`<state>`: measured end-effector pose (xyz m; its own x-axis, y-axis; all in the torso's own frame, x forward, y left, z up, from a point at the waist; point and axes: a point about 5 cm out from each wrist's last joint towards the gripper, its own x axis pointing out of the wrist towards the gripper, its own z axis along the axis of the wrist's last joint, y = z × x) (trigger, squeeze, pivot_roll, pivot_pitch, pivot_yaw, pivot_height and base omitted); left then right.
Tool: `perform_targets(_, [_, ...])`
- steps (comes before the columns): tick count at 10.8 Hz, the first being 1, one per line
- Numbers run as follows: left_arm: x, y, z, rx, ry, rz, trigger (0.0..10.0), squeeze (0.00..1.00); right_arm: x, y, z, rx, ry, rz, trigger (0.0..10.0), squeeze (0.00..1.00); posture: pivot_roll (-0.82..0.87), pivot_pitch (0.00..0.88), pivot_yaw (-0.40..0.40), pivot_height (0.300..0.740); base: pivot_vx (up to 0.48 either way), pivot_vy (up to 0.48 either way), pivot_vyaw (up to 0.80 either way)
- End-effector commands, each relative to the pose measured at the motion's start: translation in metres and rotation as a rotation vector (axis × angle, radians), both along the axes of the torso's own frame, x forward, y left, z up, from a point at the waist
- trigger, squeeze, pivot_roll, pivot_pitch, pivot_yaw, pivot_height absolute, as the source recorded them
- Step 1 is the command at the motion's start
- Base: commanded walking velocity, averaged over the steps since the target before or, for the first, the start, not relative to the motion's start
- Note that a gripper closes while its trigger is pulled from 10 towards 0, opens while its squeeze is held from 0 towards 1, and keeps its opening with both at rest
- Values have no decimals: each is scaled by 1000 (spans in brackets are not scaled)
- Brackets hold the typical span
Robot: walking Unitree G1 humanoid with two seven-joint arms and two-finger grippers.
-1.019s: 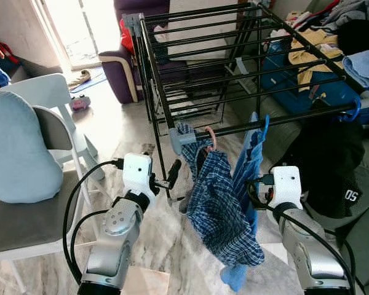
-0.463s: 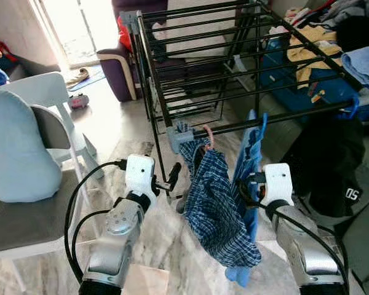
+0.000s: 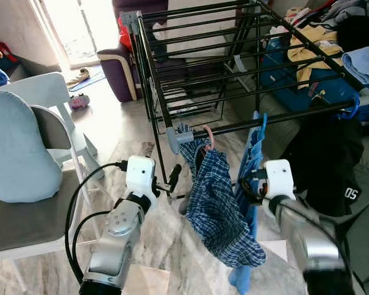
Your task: Hang hanger
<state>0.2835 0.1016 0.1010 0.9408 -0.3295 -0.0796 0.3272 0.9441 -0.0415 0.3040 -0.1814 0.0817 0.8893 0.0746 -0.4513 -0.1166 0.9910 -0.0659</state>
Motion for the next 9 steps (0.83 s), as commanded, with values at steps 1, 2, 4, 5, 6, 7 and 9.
perform_targets(1, [1,1,0,19,7,-7,10000,0,4,0,0,-5,7,10,10000,0,-128,0,91,740,0,0,0])
perform_targets(2, [1,1,0,19,8,-9,10000,0,8,-3,-2,-20,27,18,10000,0,-121,0,88,740,0,0,0])
perform_targets(4, [0,3,-1,23,10,-5,10000,0,18,-13,-4,-84,42,1,10000,0,-111,0,87,740,0,0,0])
perform_targets(5, [0,3,0,26,10,-2,10000,0,21,-21,-2,-113,36,-27,10000,0,-111,0,87,740,0,0,0])
perform_targets(6, [0,5,0,27,11,1,10000,0,23,-30,1,-125,18,-61,10000,0,-110,0,90,740,0,0,0])
perform_targets(7, [0,4,0,29,12,-3,10000,0,24,-36,3,-146,6,-76,10000,0,-114,0,95,740,0,0,0])
perform_targets(9, [2,1,1,28,10,-16,10000,0,25,-40,6,-149,-20,-89,10000,0,-121,0,104,740,0,0,0])
